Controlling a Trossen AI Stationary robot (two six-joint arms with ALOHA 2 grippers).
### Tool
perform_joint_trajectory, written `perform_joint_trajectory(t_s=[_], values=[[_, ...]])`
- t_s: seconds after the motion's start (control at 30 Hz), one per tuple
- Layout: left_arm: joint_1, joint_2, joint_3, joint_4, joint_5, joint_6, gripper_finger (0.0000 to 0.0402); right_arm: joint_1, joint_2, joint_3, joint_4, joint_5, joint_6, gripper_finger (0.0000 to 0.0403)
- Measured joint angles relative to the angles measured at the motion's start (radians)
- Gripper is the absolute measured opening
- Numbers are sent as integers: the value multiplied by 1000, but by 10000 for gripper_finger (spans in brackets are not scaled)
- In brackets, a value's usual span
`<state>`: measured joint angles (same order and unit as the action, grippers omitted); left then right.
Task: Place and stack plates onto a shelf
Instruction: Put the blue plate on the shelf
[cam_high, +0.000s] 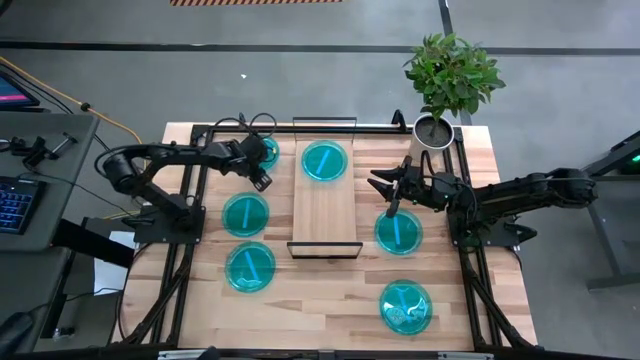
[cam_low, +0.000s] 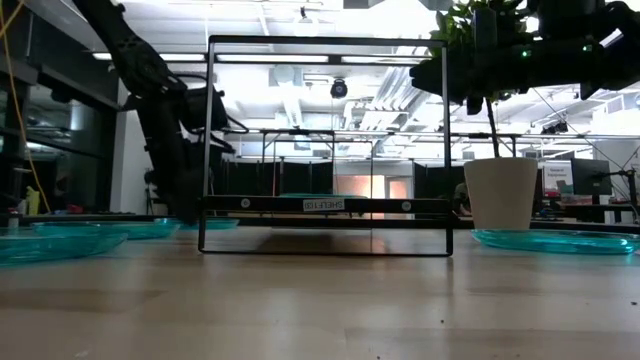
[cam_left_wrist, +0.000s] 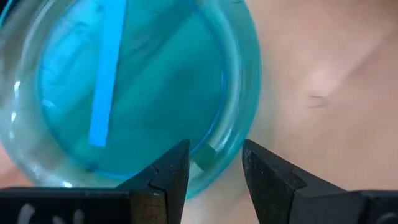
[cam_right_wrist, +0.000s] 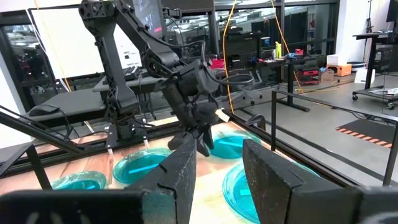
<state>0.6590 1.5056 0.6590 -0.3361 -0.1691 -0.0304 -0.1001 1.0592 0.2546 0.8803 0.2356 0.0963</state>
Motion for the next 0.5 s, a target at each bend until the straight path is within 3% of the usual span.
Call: perform_joint_trajectory(t_s=[0.5], values=[[-14, 5, 0, 25, -69, 80, 138, 0, 0, 0, 0, 0, 0, 123]])
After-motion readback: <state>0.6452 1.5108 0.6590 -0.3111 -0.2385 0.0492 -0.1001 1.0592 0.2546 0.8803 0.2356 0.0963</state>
